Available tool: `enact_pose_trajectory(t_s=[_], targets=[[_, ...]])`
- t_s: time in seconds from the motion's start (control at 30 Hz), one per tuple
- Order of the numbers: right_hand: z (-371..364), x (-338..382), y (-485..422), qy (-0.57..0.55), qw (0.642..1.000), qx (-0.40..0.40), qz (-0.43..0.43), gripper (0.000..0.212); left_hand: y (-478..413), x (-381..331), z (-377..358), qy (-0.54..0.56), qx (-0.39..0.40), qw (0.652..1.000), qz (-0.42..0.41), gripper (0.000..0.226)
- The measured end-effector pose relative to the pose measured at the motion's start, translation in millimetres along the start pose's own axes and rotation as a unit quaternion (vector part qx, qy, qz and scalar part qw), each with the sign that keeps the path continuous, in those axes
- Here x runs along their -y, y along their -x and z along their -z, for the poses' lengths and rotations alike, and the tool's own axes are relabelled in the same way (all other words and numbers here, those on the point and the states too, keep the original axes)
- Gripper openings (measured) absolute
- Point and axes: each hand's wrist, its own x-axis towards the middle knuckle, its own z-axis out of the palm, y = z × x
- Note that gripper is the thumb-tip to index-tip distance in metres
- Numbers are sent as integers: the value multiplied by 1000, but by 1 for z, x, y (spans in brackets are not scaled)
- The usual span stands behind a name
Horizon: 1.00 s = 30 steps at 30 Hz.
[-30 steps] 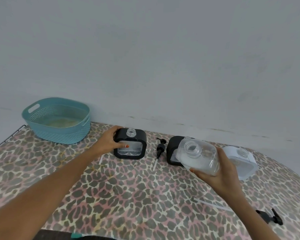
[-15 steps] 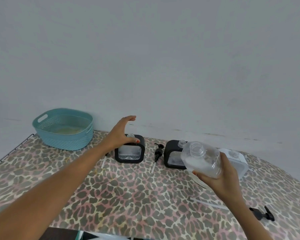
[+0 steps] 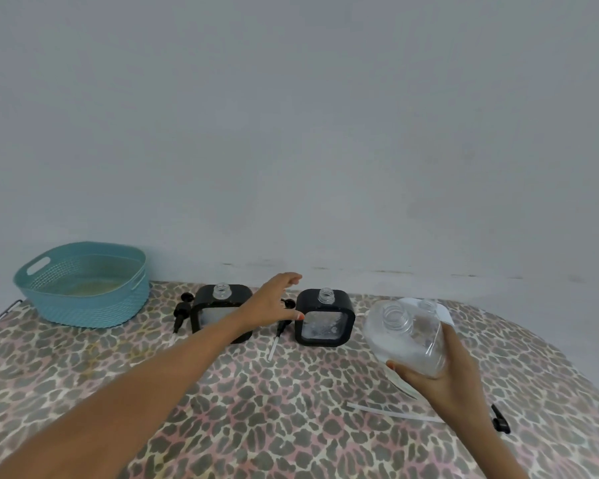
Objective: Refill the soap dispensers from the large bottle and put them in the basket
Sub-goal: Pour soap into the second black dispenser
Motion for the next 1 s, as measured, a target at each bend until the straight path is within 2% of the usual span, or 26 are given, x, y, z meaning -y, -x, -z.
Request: enact_pose_trajectory(t_s=[0.17,0.3,0.5,0.77,1.0], targets=[[8,-10,0,-4,1000,-5,-26,85,-20,7,-20,-68,28,996,40,87],[9,-22,-2,8,999,-9,-33,74,-30,10,-31,-69,36,995,65,92],[8,-37,-4,5,998,4,-59,75,-38,12,-44,-46,0,998,50,69],[5,-37,-3,22,997,2,-72,77,-35,5,-40,16,-51,996,68,62],[5,-21,0,26,999,-6,-47,76,-8,-15,-9,81,-27,995,59,55]])
